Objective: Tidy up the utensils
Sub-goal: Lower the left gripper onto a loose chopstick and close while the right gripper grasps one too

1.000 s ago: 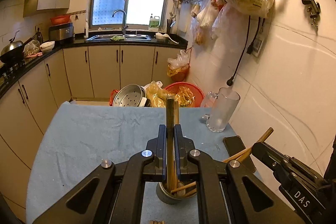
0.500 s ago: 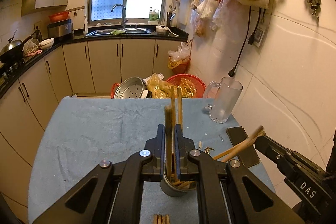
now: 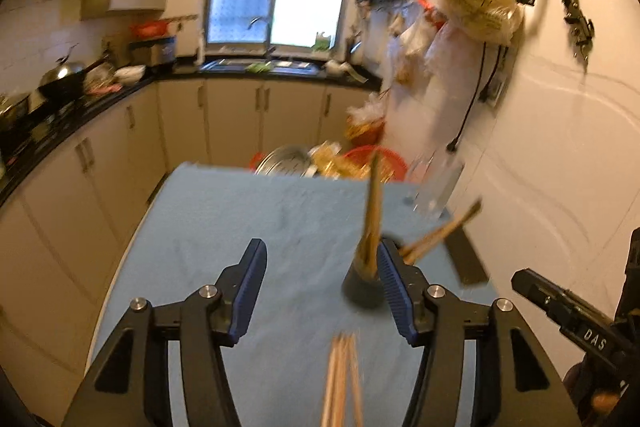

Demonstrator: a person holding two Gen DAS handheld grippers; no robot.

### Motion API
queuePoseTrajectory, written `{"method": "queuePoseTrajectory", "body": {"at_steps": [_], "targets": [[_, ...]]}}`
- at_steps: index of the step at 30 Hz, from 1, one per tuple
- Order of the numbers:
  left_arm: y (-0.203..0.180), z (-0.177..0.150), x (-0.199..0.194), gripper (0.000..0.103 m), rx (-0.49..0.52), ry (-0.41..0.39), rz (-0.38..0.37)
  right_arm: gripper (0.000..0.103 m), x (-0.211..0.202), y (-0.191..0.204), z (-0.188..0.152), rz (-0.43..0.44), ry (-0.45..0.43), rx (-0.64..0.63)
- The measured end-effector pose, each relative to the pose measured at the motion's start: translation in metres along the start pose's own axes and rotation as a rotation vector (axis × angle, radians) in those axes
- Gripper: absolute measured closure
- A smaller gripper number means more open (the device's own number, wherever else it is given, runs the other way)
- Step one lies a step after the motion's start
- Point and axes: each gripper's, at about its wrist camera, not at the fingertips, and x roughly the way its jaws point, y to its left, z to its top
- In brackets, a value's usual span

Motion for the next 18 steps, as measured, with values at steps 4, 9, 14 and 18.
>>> {"method": "queuePoseTrajectory", "body": {"at_steps": [4, 9, 14, 18], "targets": [[0.014, -0.044, -0.02, 0.045, -0.005, 0.048, 0.052, 0.067, -0.007, 0.004, -0.044, 0.008, 0.083, -0.01], [0.022, -0.092, -0.031, 0.045, -0.016, 0.116, 0.09, 0.067, -0.009, 0.001, -0.09, -0.007, 0.178, 0.014], [0.027, -0.113, -0.03, 0.045, -0.046, 0.17, 0.07, 0.067, -0.008, 0.005, -0.116, -0.023, 0.245, 0.01], [0.029, -0.116, -0.027, 0.045, -0.054, 0.192, 0.062, 0.067, -0.006, 0.014, -0.124, -0.029, 0.27, 0.002]]}}
